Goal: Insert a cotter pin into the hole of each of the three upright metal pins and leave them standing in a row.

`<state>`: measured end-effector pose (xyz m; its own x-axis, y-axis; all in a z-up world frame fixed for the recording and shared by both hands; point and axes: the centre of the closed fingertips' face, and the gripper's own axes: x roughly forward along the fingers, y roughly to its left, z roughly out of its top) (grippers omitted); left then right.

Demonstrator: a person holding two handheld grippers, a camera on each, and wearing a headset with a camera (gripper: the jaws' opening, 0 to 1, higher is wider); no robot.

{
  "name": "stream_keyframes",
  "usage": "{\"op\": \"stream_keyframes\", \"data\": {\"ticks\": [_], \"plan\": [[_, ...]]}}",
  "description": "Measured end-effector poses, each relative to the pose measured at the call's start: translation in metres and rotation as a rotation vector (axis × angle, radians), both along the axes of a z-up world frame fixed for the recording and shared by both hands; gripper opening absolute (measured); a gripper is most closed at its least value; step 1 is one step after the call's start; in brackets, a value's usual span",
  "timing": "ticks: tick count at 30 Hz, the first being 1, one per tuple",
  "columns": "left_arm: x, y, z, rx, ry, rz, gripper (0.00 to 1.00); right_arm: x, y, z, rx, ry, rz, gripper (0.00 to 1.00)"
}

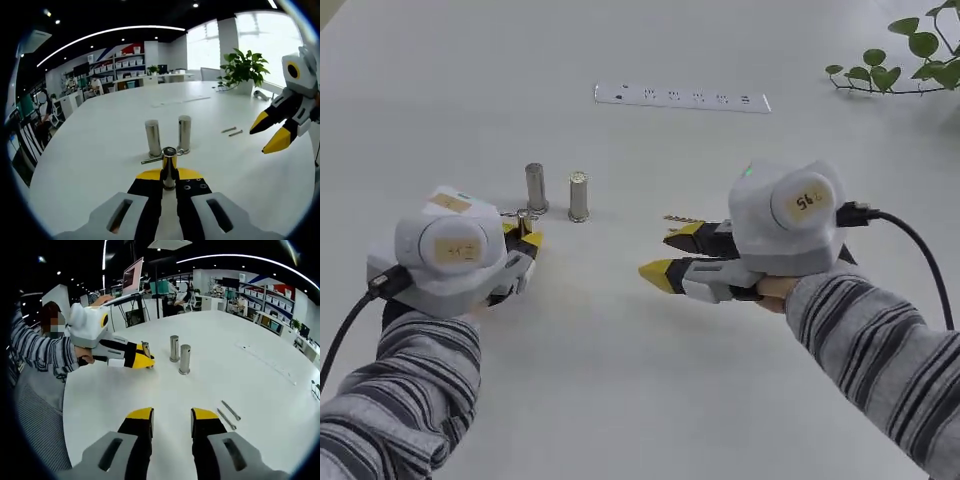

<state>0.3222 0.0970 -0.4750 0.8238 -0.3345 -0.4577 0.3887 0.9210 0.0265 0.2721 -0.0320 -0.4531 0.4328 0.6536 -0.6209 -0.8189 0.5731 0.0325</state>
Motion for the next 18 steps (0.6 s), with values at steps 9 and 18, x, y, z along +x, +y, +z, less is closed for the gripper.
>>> {"op": "stream_keyframes", "data": {"ticks": [9, 18], "plan": [[0.0013, 0.0032, -0.0060, -0.013, 0.019, 0.009, 0.05, 0.0007, 0.0026, 0.0010, 0.027, -0.004, -0.020, 0.30], [0.0013, 0.0037, -0.0081, -0.033, 0.025, 0.014, 0.05, 0.0011, 0.0021, 0.0025, 0.042, 0.002, -0.043, 0.31]]}}
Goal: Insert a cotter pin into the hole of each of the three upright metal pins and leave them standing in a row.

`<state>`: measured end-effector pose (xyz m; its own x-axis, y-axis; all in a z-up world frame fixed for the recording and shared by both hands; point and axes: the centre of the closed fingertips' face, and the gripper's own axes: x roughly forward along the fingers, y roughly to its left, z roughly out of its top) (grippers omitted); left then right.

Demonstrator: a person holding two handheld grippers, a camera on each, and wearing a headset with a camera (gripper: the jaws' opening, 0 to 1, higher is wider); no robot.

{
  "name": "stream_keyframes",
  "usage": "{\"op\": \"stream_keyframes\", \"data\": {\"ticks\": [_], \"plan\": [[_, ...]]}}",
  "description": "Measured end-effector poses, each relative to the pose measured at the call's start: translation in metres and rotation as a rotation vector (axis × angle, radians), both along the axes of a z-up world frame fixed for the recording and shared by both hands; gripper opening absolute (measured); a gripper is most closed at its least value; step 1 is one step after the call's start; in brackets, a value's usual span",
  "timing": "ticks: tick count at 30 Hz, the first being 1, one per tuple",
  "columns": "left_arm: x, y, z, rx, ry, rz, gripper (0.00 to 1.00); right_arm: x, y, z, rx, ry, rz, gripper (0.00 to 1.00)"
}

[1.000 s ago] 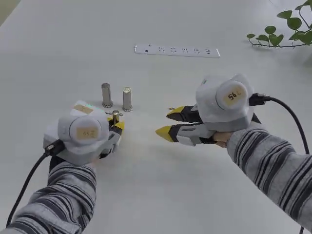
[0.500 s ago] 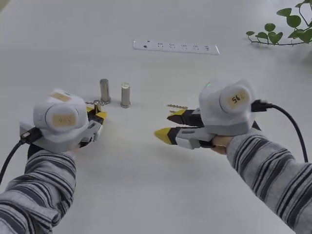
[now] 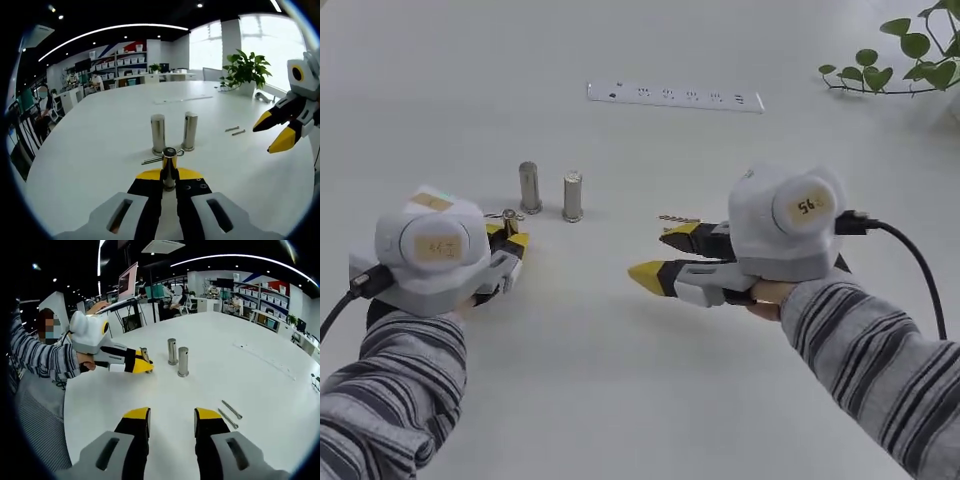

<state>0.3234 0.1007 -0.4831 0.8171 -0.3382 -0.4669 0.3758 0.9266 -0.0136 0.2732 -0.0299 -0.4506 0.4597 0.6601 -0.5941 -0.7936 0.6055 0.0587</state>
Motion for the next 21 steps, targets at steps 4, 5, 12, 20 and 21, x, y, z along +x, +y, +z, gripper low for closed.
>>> {"op": "stream_keyframes", "data": {"ticks": [4, 5, 12, 20, 21], "plan": [[0.0000, 0.0005, -0.0005, 0.007, -0.001, 0.003, 0.06, -0.0013, 0.0021, 0.0008, 0.020, 0.010, -0.007, 0.31], [0.0001, 0.0003, -0.0004, 0.008, -0.001, 0.006, 0.06, -0.0017, 0.0026, 0.0006, 0.021, 0.011, -0.007, 0.31], [-0.0015, 0.0026, -0.0060, 0.011, 0.022, 0.015, 0.06, -0.0028, 0.0038, 0.0004, 0.025, 0.012, -0.009, 0.31], [-0.0042, -0.0002, -0.0030, -0.022, 0.014, 0.001, 0.17, -0.0007, 0.0042, 0.0023, 0.033, 0.011, -0.019, 0.31], [-0.0044, -0.0004, -0.0030, -0.022, 0.016, 0.000, 0.18, -0.0006, 0.0045, 0.0025, 0.034, 0.012, -0.020, 0.31]]}}
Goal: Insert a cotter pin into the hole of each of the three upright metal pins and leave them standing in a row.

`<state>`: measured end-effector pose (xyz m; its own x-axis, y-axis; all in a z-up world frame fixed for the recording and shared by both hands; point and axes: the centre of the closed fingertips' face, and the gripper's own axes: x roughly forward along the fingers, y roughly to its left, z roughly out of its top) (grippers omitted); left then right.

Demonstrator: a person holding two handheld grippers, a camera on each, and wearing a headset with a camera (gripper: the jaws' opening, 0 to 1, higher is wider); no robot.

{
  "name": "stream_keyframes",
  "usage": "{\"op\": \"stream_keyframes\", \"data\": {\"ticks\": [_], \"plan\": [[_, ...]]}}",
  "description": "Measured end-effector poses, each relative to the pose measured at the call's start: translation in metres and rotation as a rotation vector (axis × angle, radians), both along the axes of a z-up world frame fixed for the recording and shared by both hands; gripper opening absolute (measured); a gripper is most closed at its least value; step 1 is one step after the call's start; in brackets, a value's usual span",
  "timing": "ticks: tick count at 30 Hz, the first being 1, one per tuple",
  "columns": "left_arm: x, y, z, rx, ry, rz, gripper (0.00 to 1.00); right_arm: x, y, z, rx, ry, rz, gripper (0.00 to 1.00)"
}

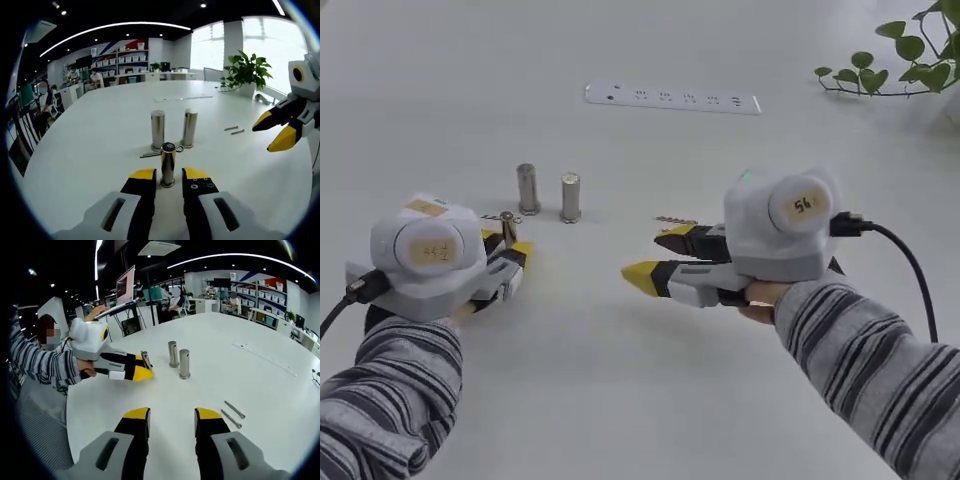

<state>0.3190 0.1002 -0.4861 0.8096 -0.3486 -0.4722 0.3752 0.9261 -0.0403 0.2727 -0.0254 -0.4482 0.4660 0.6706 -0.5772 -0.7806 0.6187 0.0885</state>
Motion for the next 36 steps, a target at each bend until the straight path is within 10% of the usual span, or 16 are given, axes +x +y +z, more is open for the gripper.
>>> {"op": "stream_keyframes", "data": {"ticks": [9, 36], "plan": [[-0.006, 0.002, -0.001, -0.003, 0.021, 0.014, 0.23, 0.008, 0.006, 0.006, 0.013, -0.014, -0.001, 0.32], [-0.055, -0.006, 0.036, -0.069, -0.061, -0.064, 0.74, 0.074, 0.067, 0.013, 0.106, -0.097, -0.016, 0.27]]}}
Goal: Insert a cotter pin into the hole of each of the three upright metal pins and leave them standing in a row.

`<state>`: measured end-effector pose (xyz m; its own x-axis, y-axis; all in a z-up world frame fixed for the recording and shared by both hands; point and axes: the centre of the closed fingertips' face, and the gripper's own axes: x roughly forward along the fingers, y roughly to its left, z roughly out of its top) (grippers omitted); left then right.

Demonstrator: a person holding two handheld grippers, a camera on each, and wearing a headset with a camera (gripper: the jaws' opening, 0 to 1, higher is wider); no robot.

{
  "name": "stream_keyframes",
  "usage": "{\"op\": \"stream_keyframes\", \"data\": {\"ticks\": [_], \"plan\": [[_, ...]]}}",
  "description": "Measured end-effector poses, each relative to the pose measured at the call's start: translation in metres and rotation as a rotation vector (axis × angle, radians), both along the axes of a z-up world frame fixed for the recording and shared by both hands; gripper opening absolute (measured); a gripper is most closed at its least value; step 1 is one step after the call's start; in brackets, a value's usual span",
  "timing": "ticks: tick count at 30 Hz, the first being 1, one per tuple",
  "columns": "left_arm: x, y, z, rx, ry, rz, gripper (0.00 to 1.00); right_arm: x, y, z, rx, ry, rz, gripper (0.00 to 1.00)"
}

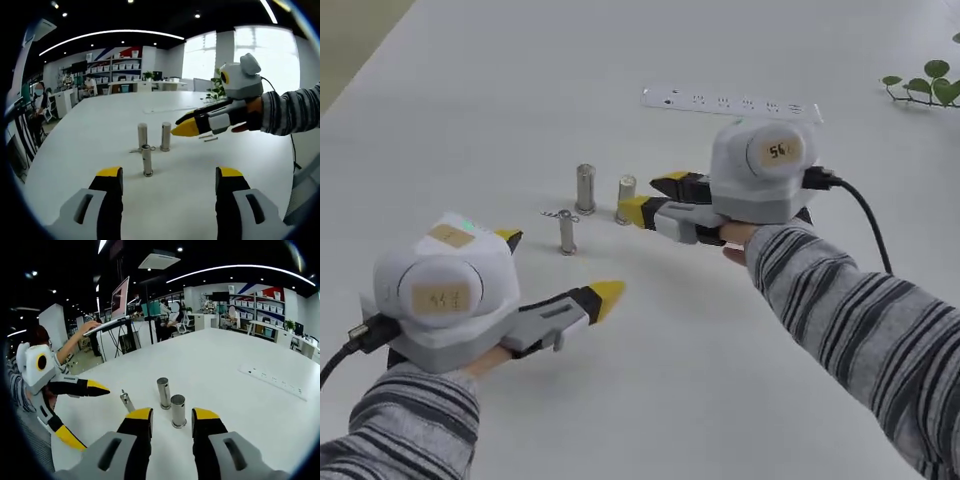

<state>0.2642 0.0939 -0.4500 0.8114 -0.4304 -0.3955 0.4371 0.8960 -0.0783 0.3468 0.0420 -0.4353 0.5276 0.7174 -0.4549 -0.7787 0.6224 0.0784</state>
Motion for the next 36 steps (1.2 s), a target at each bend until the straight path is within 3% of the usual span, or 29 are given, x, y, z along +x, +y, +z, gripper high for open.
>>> {"op": "stream_keyframes", "data": {"ticks": [4, 10, 14, 22, 25, 30, 33, 36], "plan": [[-0.003, -0.001, 0.001, -0.004, -0.006, -0.020, 0.81, 0.013, 0.003, -0.008, -0.018, -0.001, -0.001, 0.25], [-0.004, -0.005, 0.005, -0.042, -0.017, -0.030, 0.90, 0.017, 0.010, -0.017, -0.024, 0.026, -0.018, 0.20], [-0.005, -0.006, 0.003, -0.036, -0.006, -0.037, 0.93, 0.019, 0.012, -0.023, -0.032, 0.034, -0.032, 0.19], [-0.010, 0.000, 0.008, -0.018, -0.022, -0.034, 0.99, 0.020, 0.012, -0.030, -0.035, 0.053, -0.050, 0.12], [-0.014, 0.000, 0.008, -0.006, -0.018, -0.041, 0.99, 0.022, 0.011, -0.030, -0.012, 0.069, -0.069, 0.10], [-0.019, 0.008, 0.004, 0.020, 0.002, -0.021, 0.99, 0.022, 0.011, -0.031, -0.066, 0.030, -0.045, 0.09], [-0.021, 0.012, 0.005, 0.014, 0.006, -0.013, 0.99, 0.021, 0.011, -0.030, -0.070, 0.041, -0.041, 0.08], [-0.022, 0.014, 0.004, 0.028, 0.010, -0.012, 0.99, 0.020, 0.004, -0.024, -0.118, 0.004, -0.072, 0.08]]}}
